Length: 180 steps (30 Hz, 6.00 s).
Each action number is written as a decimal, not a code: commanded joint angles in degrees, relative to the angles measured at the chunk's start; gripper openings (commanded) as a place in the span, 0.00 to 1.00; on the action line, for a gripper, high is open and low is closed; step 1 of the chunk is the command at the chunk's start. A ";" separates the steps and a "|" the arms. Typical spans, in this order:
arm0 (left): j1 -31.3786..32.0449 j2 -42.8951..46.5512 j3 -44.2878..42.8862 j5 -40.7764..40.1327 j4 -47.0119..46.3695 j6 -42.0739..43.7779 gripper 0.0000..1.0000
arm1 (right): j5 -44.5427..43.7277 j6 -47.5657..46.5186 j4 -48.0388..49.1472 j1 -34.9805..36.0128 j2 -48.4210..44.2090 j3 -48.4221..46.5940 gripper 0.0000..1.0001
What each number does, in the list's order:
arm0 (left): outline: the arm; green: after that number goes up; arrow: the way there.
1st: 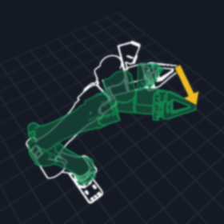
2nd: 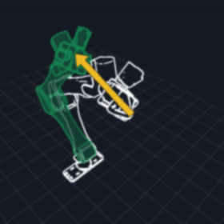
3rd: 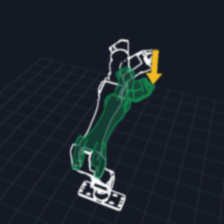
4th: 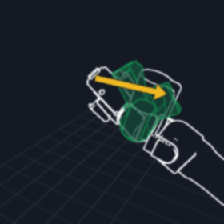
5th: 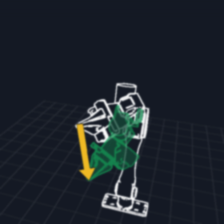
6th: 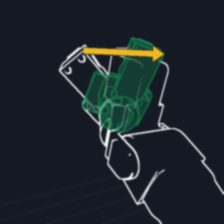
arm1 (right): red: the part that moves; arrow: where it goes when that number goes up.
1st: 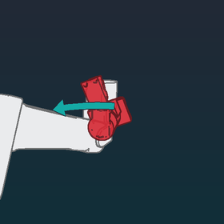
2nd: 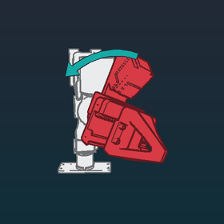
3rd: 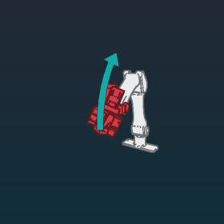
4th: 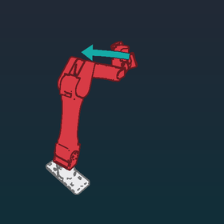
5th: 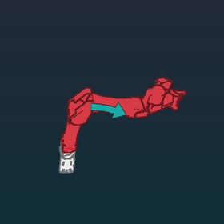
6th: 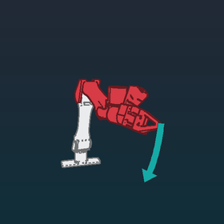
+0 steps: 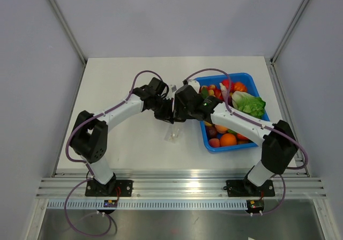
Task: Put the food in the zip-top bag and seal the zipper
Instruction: Pick up the fake fruit from the bin, then place the fake fruit in the zipper food storage bag.
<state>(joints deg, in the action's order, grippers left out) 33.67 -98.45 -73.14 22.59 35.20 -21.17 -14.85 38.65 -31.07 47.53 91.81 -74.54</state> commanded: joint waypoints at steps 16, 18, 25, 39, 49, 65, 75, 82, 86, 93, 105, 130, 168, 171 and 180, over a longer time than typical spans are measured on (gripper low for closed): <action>-0.01 0.19 -1.83 2.90 -2.24 0.43 0.00 | -1.76 2.65 2.07 0.55 5.83 2.91 0.38; -0.36 0.54 -1.56 4.03 -2.59 0.08 0.00 | -1.76 2.57 1.89 0.55 6.28 2.82 0.48; -0.45 0.72 -1.56 3.95 -2.42 0.25 0.00 | -1.32 2.83 2.07 0.55 4.78 2.65 0.71; -0.54 0.72 -0.95 4.13 -2.86 0.25 0.00 | 1.76 4.67 4.35 0.55 0.48 3.61 0.70; -0.54 0.63 -0.68 4.22 -3.21 0.34 0.00 | -3.87 7.40 0.92 0.55 -1.02 5.81 0.52; -0.54 0.37 -1.04 4.57 -3.21 0.34 0.00 | -4.04 7.31 2.15 0.46 -3.48 6.42 0.48; -0.54 0.28 -1.12 4.66 -3.12 0.34 0.00 | -7.29 7.40 0.40 0.46 -5.59 5.73 0.46; -0.54 0.54 -1.21 4.57 -2.95 0.43 0.00 | -12.21 8.19 -5.31 0.46 -1.11 3.36 0.12; -0.54 0.63 -1.21 4.66 -2.95 0.43 0.00 | -12.83 8.89 -5.85 0.46 0.56 3.53 0.11; -0.54 0.98 -1.21 4.66 -2.86 0.60 0.00 | -11.87 8.37 -6.20 0.46 4.25 2.04 0.11; -0.54 1.07 -0.95 5.36 -3.12 0.69 0.00 | -9.23 6.17 -1.01 0.46 5.66 3.00 0.11; -0.54 -0.33 -2.71 6.59 -2.59 0.95 0.00 | 2.55 4.68 7.16 0.72 6.98 3.26 0.08; -2.12 14.32 -4.12 -3.24 4.80 18.18 0.90 | 3.69 6.60 -6.25 -3.93 3.63 -7.16 0.00; -2.12 23.64 4.56 -11.75 -4.92 18.36 0.96 | 5.44 7.66 -9.00 -5.77 6.89 -12.01 0.00; 3.32 49.12 43.82 -18.88 -45.87 13.35 0.89 | 16.87 11.00 -5.94 -10.26 10.14 -14.31 0.00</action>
<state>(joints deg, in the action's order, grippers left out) 34.26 -52.90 -38.46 10.15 9.67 -6.20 -3.31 47.05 -37.60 38.20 101.27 -86.67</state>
